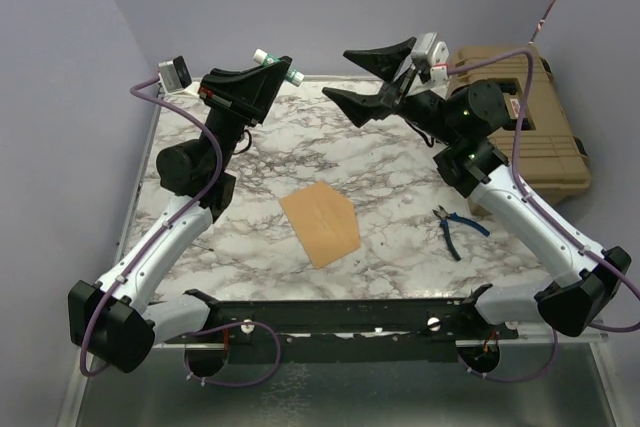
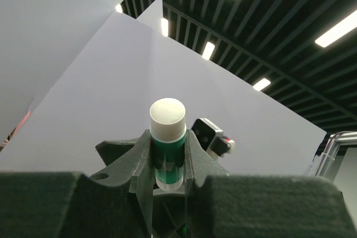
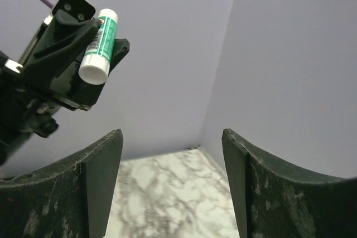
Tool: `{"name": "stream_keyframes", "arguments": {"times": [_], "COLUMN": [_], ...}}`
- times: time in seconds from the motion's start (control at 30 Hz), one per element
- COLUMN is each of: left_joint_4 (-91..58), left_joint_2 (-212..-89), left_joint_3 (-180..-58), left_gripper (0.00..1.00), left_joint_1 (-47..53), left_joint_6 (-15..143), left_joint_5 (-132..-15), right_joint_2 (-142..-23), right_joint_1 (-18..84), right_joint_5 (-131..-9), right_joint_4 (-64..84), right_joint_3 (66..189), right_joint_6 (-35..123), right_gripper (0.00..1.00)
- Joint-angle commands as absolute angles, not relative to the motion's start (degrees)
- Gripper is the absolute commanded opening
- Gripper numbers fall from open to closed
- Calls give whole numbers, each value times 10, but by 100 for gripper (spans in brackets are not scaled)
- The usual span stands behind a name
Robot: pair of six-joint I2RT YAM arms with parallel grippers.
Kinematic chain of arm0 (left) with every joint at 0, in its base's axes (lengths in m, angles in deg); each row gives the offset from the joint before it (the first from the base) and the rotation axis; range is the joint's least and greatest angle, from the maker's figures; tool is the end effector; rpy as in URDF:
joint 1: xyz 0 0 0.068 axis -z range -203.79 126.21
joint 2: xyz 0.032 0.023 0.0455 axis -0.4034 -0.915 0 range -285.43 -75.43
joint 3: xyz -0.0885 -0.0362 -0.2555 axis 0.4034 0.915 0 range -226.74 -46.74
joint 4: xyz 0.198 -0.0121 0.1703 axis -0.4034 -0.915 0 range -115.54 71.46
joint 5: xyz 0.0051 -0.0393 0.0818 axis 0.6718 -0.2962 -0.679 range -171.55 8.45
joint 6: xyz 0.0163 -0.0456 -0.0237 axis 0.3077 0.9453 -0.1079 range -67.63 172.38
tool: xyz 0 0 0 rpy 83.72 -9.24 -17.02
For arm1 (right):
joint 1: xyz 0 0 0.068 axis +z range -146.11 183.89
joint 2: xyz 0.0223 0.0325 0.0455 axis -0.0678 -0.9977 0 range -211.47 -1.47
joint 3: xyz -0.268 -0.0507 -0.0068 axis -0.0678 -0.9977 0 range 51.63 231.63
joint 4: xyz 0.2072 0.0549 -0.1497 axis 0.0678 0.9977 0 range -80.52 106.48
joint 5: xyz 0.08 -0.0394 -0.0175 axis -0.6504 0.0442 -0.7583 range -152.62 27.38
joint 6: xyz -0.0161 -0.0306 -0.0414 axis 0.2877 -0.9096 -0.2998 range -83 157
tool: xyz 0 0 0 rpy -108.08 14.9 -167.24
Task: Place the letter into the envelope and seal it
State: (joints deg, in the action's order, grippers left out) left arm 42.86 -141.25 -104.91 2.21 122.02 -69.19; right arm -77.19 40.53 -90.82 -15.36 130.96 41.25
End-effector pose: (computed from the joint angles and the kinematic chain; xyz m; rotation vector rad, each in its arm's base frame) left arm 0.2007 -0.1063 0.4689 -0.0462 0.7508 -1.6689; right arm 0.2212 0.1856 0.4948 -0.7455 0.9182 0.8957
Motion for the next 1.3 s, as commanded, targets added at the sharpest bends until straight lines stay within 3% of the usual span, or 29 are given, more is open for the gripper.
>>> {"name": "stream_keyframes", "arguments": {"times": [0.0, 0.63, 0.9, 1.03, 1.27], "left_joint_4": [424, 410, 407, 407, 407], "left_joint_2": [-1412, -1399, -1390, -1388, -1387], "left_joint_3": [-1046, -1034, -1029, -1028, -1021], "left_gripper": [0, 0, 0, 0, 0], "left_joint_1": [24, 25, 25, 25, 25], "left_joint_6": [1224, 1220, 1221, 1219, 1205], "left_joint_5": [-692, -691, -694, -694, -695], "right_joint_2": [-770, -817, -833, -832, -820], "right_joint_1": [434, 535, 535, 535, 535], "right_joint_5": [-921, -874, -849, -845, -835], "right_joint_4": [-116, -161, -141, -132, -169], "right_joint_3": [1334, 1364, 1401, 1406, 1393], "right_joint_6": [196, 14, 77, 131, 376], "right_gripper": [73, 50, 30, 11, 1]}}
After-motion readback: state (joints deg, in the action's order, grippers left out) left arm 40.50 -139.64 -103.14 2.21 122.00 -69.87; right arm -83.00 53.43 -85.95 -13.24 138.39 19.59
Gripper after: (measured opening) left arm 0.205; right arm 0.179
